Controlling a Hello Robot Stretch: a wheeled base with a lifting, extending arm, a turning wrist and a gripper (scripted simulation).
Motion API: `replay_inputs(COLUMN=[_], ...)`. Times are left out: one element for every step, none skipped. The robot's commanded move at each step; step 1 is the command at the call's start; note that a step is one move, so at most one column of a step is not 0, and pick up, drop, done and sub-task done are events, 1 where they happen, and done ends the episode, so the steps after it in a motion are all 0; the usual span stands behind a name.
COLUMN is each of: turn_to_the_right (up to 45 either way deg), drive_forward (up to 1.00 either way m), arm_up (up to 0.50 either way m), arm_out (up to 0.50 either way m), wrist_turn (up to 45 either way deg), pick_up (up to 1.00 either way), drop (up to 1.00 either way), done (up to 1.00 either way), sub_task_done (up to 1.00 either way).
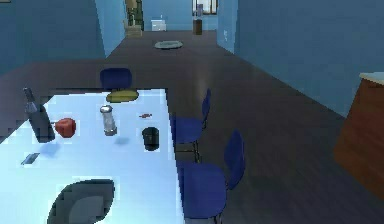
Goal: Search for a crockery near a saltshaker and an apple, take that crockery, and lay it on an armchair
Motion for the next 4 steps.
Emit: replay_inputs(turn_to_the_right=[0.0, -45.0, -45.0, -36.0], drive_forward=[0.15, 0.0, 0.0, 0.0], arm_up=[0.0, 0.0, 0.0, 0.0], arm_out=[0.0, 0.0, 0.0, 0.0], wrist_turn=[0.0, 0.0, 0.0, 0.0], pick_up=[0.0, 0.0, 0.0, 0.0], drop=[0.0, 0.0, 0.0, 0.0], done=[0.0, 0.0, 0.0, 0.0], sub_task_done=[0.0, 0.0, 0.0, 0.0])
